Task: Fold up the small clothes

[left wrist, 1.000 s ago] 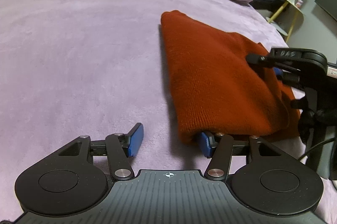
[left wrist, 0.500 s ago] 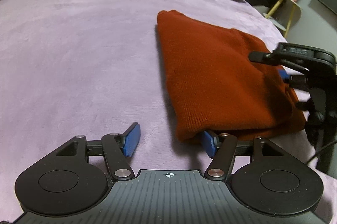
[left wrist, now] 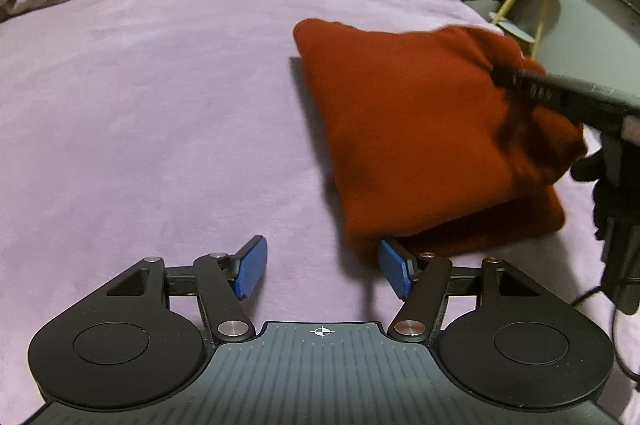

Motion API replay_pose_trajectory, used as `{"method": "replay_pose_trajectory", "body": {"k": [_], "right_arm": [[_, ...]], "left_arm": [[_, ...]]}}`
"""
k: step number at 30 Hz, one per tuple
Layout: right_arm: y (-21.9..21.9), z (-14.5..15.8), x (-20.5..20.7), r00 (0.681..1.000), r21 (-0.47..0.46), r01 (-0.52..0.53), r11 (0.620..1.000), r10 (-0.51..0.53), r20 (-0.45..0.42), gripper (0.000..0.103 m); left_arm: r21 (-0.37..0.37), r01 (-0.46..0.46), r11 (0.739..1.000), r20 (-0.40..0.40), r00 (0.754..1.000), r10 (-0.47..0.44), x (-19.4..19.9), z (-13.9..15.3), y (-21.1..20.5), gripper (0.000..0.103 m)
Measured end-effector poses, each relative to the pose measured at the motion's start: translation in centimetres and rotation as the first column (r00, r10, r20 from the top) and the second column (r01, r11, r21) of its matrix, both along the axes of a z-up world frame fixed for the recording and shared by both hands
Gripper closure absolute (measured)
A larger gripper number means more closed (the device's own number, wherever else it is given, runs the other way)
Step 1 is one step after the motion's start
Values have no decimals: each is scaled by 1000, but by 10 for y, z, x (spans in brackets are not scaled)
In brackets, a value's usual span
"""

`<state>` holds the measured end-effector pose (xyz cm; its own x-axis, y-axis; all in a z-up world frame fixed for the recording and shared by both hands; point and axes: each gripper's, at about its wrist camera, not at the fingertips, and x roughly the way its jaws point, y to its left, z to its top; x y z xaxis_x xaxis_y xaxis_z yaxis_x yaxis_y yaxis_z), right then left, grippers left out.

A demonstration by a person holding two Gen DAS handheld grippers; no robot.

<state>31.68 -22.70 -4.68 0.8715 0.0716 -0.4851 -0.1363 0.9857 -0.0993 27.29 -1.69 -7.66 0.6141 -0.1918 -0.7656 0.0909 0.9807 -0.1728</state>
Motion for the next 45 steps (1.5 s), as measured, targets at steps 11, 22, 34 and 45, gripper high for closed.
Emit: {"method": "replay_pose_trajectory", "body": {"k": [11, 22, 34, 45], "right_arm": [[-83, -15, -27, 977, 258, 185, 948, -149, -151, 46], [-118, -57, -72, 954, 695, 244, 677, -40, -296, 60], [-130, -90, -77, 925, 832, 342, 437, -2, -379, 97], [-110, -28, -64, 942, 544, 278, 792, -115, -315, 82]], "left_arm": [[-88, -25, 996, -4, 1000, 25, 3, 9, 8, 36], [-176, -33, 984, -13, 999, 31, 6, 20, 6, 36], [-132, -36, 991, -1, 999, 36, 21, 27, 10, 36], [-106, -51, 993, 69, 996, 58, 64, 37, -1, 36]]}}
